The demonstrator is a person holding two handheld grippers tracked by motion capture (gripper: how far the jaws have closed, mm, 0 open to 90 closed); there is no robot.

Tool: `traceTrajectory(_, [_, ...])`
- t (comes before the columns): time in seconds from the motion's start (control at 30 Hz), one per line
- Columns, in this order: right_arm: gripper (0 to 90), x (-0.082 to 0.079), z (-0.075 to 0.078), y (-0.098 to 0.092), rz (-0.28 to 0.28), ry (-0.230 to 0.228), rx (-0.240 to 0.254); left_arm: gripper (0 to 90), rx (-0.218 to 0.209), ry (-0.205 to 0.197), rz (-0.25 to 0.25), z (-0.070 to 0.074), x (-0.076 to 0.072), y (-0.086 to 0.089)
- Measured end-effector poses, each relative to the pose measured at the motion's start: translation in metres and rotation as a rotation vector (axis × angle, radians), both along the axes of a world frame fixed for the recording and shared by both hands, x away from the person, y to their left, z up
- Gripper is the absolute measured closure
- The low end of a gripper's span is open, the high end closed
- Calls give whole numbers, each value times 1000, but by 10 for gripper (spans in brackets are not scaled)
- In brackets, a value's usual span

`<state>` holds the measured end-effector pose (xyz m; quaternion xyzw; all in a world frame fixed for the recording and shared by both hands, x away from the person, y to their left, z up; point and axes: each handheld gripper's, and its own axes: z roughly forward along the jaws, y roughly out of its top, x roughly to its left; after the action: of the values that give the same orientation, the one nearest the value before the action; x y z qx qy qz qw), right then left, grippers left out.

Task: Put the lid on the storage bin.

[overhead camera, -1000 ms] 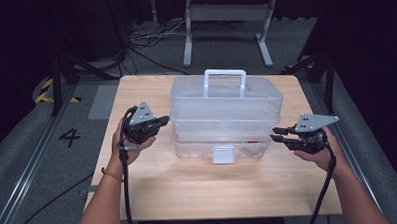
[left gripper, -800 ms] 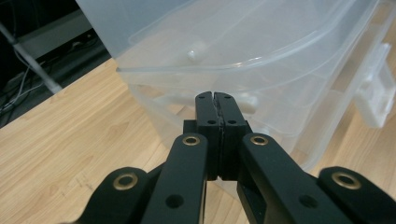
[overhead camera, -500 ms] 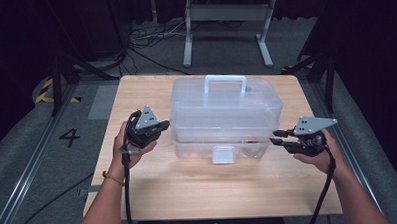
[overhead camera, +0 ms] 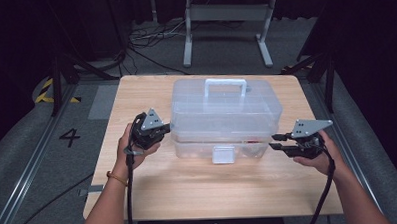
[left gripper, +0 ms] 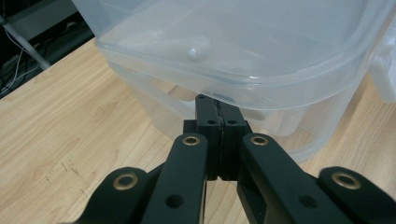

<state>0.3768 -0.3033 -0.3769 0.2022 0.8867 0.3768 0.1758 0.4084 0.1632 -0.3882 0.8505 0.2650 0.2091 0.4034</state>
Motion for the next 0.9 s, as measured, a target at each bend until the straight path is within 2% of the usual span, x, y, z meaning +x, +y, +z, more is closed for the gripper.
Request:
traceTrajectory(0.33, [628,3,-5,-4,-18,23,-17,900,20,-3,15,-5,-2,2])
traceTrajectory(0.5, [613,5,-9,-4,-39,35,-33,900,55,13,24,-9,-1,2])
traceTrajectory(0.53, [612,6,-10,-5,-41,37,-36,900,66,4,29,-11,-2,2])
traceTrajectory(0.6, [600,8,-13,-6,-50,53,-62,900,36,8,28,-12,-2,5])
traceTrajectory(0.63, [596,9,-14,-8,-51,54,-57,900,18,9,26,-12,-2,6])
traceTrajectory(0.7, [597,10,-15,-9,-55,64,-47,900,19,10,26,-12,-2,6])
traceTrajectory(0.73, [597,11,-15,-10,-56,60,-45,900,30,11,29,-12,-2,5])
traceTrajectory(0.8, [590,10,-14,-9,-57,61,-42,900,82,9,34,-15,-2,1])
traceTrajectory(0.87, [584,10,-14,-8,-57,57,-52,900,98,-4,41,-17,-3,-2])
traceTrajectory(0.9, [584,10,-14,-8,-57,54,-53,900,93,0,40,-17,-2,-1])
